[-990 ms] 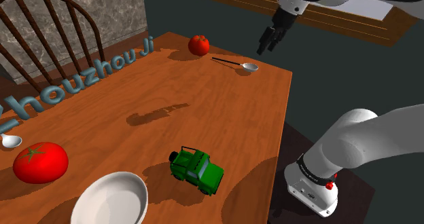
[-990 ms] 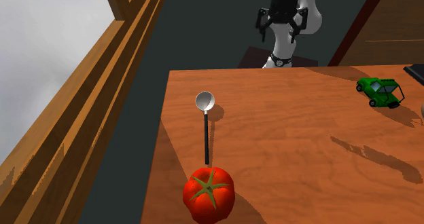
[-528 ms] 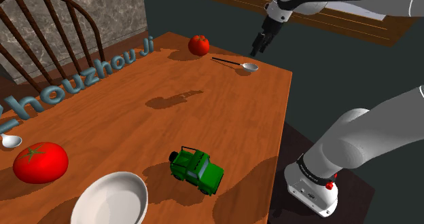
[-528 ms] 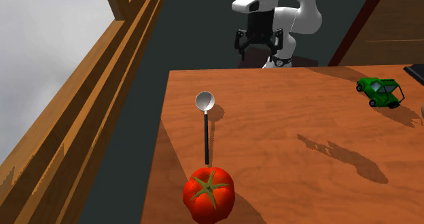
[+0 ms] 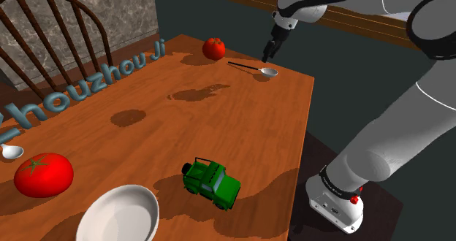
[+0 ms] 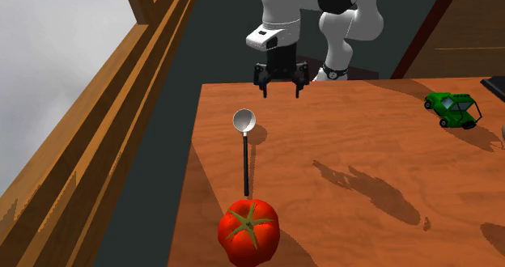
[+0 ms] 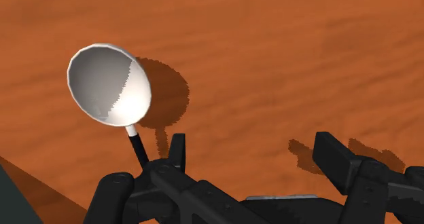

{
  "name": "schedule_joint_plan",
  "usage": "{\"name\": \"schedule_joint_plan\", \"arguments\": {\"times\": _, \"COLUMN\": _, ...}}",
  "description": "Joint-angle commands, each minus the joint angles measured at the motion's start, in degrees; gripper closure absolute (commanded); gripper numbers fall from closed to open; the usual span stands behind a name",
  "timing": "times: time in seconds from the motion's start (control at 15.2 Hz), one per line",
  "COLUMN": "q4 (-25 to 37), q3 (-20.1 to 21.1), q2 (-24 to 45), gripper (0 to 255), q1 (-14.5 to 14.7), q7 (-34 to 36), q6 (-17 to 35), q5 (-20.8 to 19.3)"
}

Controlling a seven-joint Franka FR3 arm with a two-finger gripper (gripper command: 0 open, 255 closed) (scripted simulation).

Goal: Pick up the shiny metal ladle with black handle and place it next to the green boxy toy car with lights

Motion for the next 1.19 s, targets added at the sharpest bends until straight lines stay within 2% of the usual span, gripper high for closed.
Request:
{"name": "schedule_joint_plan", "arguments": {"times": 0.0, "q4": 3.8, "q3": -0.6, "q2": 5.3, "gripper": 0, "q1": -0.4, "q7": -3.5, "q6": 0.6, "q5": 1.9}}
{"name": "schedule_joint_plan", "arguments": {"times": 0.4, "q4": 16.8, "q3": -0.5, "q2": 19.9, "gripper": 0, "q1": -3.1, "q7": -11.5, "q6": -0.1, "q5": 6.7}}
{"name": "schedule_joint_plan", "arguments": {"times": 0.73, "q4": 30.5, "q3": 1.0, "q2": 32.5, "gripper": 0, "q1": -6.5, "q7": -16.0, "q6": -2.6, "q5": 9.3}}
{"name": "schedule_joint_plan", "arguments": {"times": 1.12, "q4": 28.6, "q3": 1.6, "q2": 34.2, "gripper": 0, "q1": -6.3, "q7": -16.5, "q6": 1.0, "q5": 10.1}}
